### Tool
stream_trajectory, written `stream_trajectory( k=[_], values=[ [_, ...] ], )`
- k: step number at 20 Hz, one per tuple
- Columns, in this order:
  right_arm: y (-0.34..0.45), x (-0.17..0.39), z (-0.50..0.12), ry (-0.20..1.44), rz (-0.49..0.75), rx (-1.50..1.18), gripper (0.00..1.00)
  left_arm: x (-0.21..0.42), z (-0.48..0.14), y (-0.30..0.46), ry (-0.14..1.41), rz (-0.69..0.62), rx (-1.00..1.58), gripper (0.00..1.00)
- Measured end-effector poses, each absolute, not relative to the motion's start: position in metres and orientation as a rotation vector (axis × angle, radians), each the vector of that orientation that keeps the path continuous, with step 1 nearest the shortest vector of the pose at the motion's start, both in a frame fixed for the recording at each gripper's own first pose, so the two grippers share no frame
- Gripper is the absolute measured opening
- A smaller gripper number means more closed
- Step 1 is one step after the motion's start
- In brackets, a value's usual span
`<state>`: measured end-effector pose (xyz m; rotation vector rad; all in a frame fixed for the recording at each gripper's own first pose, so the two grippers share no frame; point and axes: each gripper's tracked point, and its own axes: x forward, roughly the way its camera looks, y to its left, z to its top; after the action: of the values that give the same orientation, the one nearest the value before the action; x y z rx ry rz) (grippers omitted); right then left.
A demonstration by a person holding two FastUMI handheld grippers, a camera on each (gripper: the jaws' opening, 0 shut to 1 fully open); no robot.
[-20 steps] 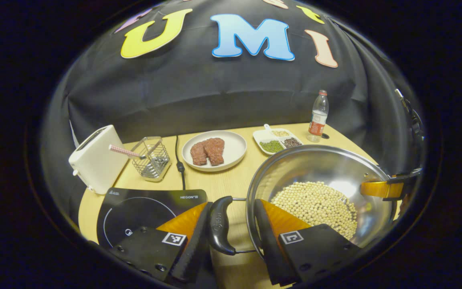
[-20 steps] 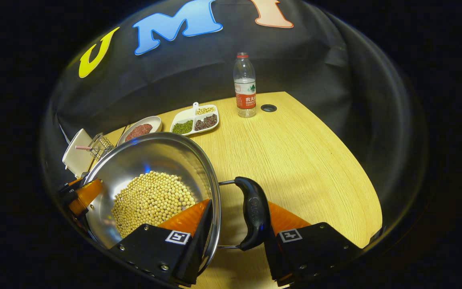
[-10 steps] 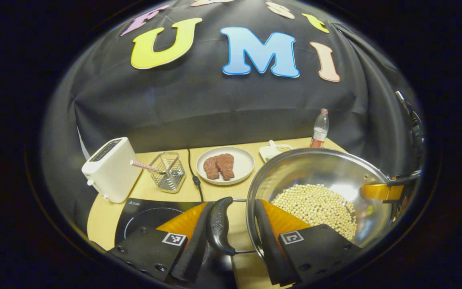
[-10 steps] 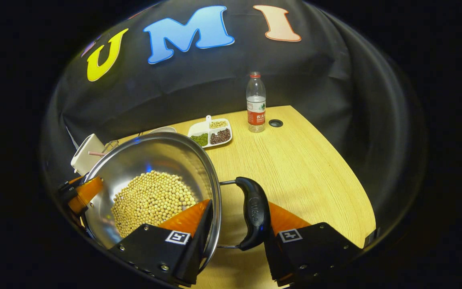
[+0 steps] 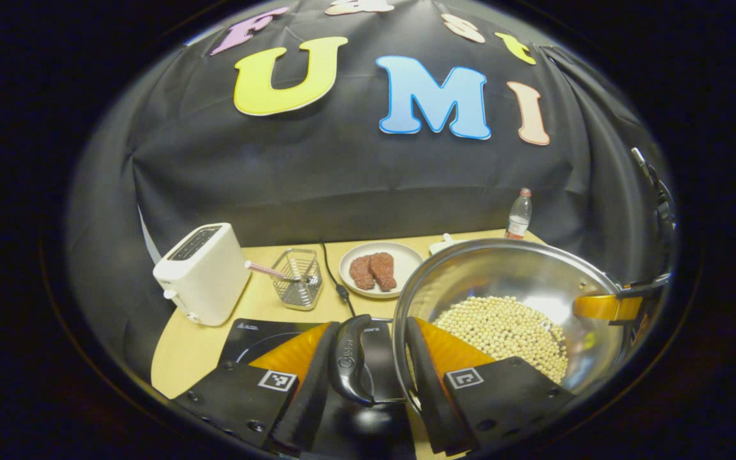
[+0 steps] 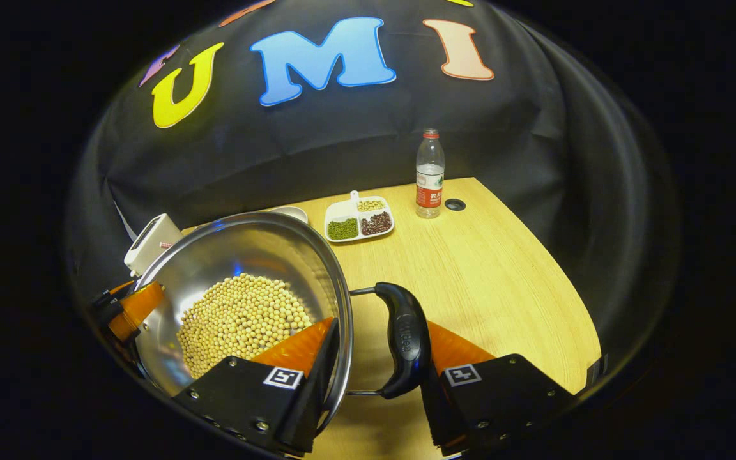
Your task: First push the handle of the pot to place it horizontally, then grasp the pot with both hands and set it on the induction cooktop.
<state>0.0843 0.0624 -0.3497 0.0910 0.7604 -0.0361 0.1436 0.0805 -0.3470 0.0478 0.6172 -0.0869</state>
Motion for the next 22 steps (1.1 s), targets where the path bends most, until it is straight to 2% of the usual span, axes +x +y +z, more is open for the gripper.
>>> stream_trajectory(
  k=[2,3,5,6,8,14,15,22],
  values=[
    [0.074,0.081,-0.347,0.760,-0.037,0.088,0.65,0.140,-0.343,0.094,0.615,-0.082,0.046,0.71],
    [0.081,0.080,-0.347,0.755,-0.034,0.084,0.65,0.138,-0.343,0.102,0.617,-0.078,0.045,0.74],
    [0.094,0.078,-0.347,0.755,-0.021,0.070,0.65,0.133,-0.343,0.118,0.616,-0.064,0.035,0.67],
    [0.102,0.076,-0.347,0.755,-0.016,0.067,0.65,0.131,-0.343,0.126,0.618,-0.058,0.032,0.71],
    [0.115,0.078,-0.347,0.754,-0.005,0.064,0.65,0.127,-0.343,0.141,0.618,-0.046,0.029,0.67],
    [0.156,0.080,-0.352,0.758,0.035,0.064,0.65,0.120,-0.339,0.185,0.613,-0.005,0.033,0.67],
    [0.162,0.080,-0.352,0.759,0.042,0.067,0.65,0.118,-0.340,0.194,0.610,0.000,0.033,0.71],
    [0.196,0.089,-0.366,0.772,0.074,0.061,0.65,0.115,-0.352,0.238,0.633,0.022,0.023,0.67]
  ],
)
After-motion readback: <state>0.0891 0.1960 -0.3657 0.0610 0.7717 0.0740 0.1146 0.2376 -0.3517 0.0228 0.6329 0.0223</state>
